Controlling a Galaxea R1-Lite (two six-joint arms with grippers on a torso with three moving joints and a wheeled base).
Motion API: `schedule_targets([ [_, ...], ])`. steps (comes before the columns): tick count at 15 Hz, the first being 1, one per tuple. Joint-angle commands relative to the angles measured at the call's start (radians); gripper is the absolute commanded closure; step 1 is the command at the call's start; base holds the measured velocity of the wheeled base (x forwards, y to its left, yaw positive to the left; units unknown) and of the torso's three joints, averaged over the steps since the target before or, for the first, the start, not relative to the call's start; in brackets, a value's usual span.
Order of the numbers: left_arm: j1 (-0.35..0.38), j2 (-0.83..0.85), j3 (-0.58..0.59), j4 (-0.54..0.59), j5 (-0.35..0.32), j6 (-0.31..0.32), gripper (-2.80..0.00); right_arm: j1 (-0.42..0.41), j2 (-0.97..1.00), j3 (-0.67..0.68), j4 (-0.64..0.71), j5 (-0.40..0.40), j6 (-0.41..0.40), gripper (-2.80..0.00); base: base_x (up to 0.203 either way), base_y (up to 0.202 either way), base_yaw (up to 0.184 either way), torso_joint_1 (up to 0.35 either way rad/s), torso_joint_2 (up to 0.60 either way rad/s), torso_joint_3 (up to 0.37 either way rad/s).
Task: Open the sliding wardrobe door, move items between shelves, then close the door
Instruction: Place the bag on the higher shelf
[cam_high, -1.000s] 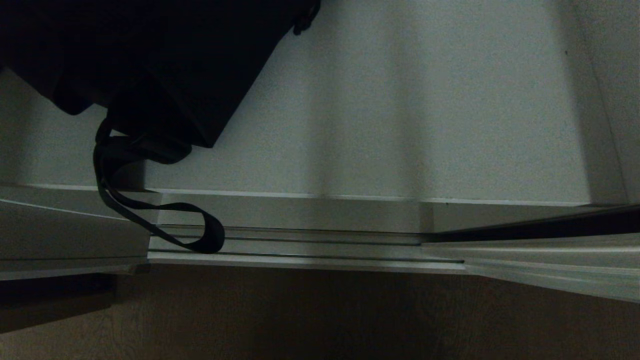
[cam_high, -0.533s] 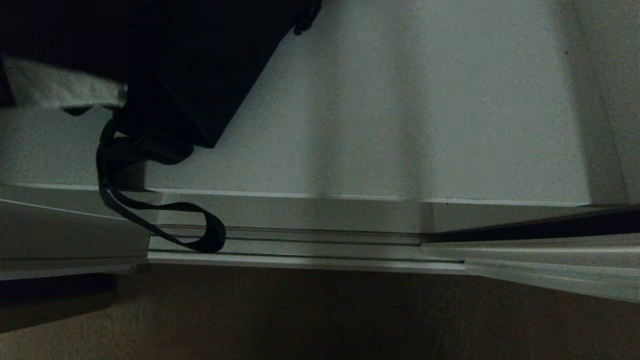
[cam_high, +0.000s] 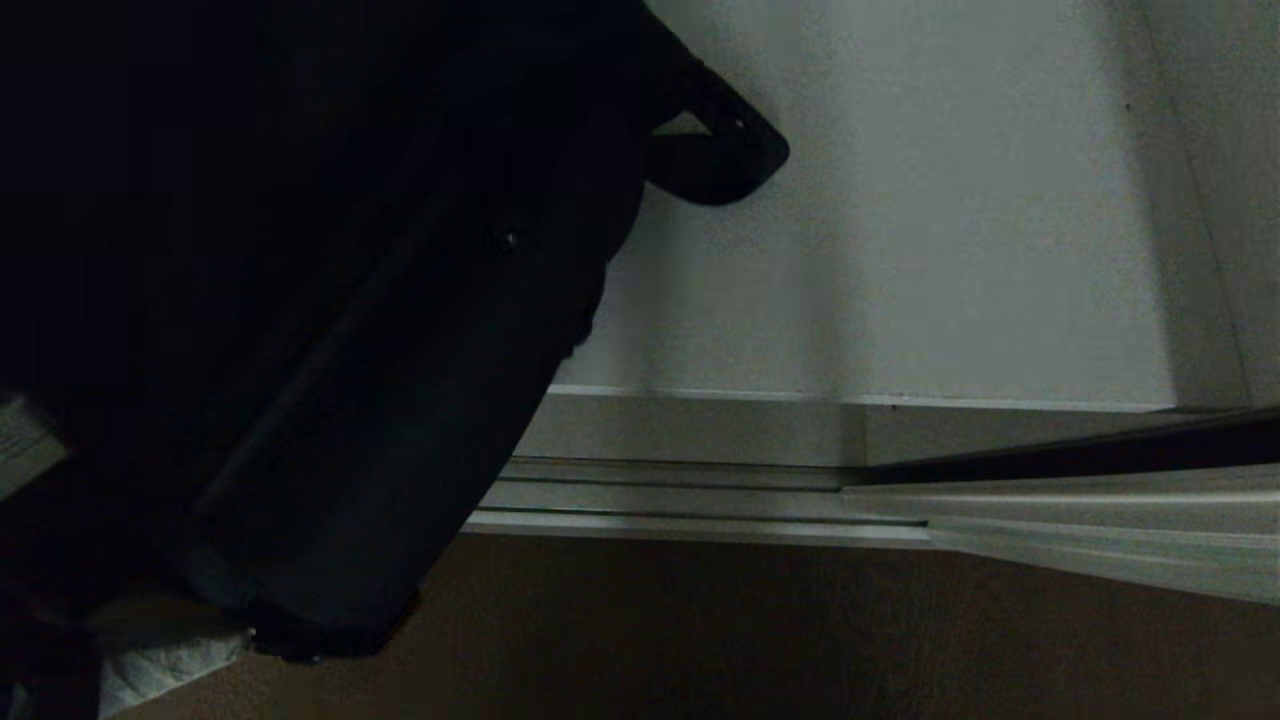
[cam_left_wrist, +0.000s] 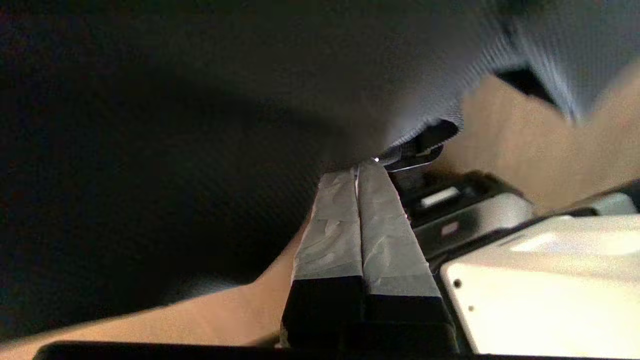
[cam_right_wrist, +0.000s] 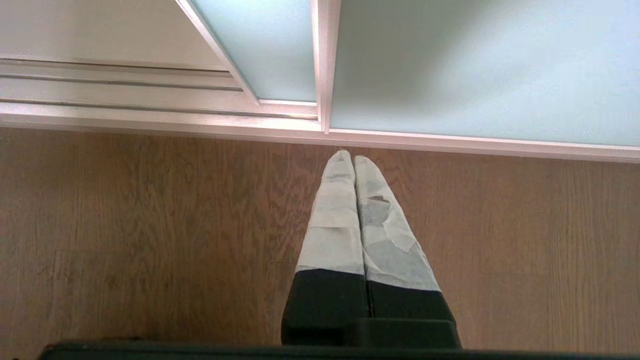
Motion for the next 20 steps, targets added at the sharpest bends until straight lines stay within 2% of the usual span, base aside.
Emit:
schedule_targets([
  [1, 0.012, -0.011, -0.017, -0.025, 0.002, -0.025, 0.0, 0.0, 0.0, -0.001, 0.0, 0.0, 0.0, 0.0, 0.0, 0.0, 0.0, 0.0, 0.0, 0.0],
  [3, 0.026, 0.019, -0.167, -0.118, 0.005, -0.09, 0.0, 0.0, 0.0, -0.001, 0.0, 0.0, 0.0, 0.0, 0.0, 0.0, 0.0, 0.0, 0.0, 0.0],
  [7, 0.053, 0.073, -0.431, -0.172, -0.007, -0.123, 0.0, 0.0, 0.0, 0.0, 0.0, 0.0, 0.0, 0.0, 0.0, 0.0, 0.0, 0.0, 0.0, 0.0],
  [11, 0.09, 0.177, -0.476, -0.189, -0.004, -0.11, 0.0, 0.0, 0.0, 0.0, 0.0, 0.0, 0.0, 0.0, 0.0, 0.0, 0.0, 0.0, 0.0, 0.0],
  [14, 0.09, 0.247, -0.49, -0.208, -0.004, -0.111, 0.0, 0.0, 0.0, -0.001, 0.0, 0.0, 0.0, 0.0, 0.0, 0.0, 0.0, 0.0, 0.0, 0.0],
  [16, 0.089, 0.3, -0.498, -0.299, -0.005, -0.11, 0.0, 0.0, 0.0, -0.001, 0.0, 0.0, 0.0, 0.0, 0.0, 0.0, 0.0, 0.0, 0.0, 0.0],
  [20, 0.087, 0.4, -0.678, -0.402, 0.003, -0.111, 0.0, 0.0, 0.0, -0.001, 0.0, 0.0, 0.001, 0.0, 0.0, 0.0, 0.0, 0.0, 0.0, 0.0],
])
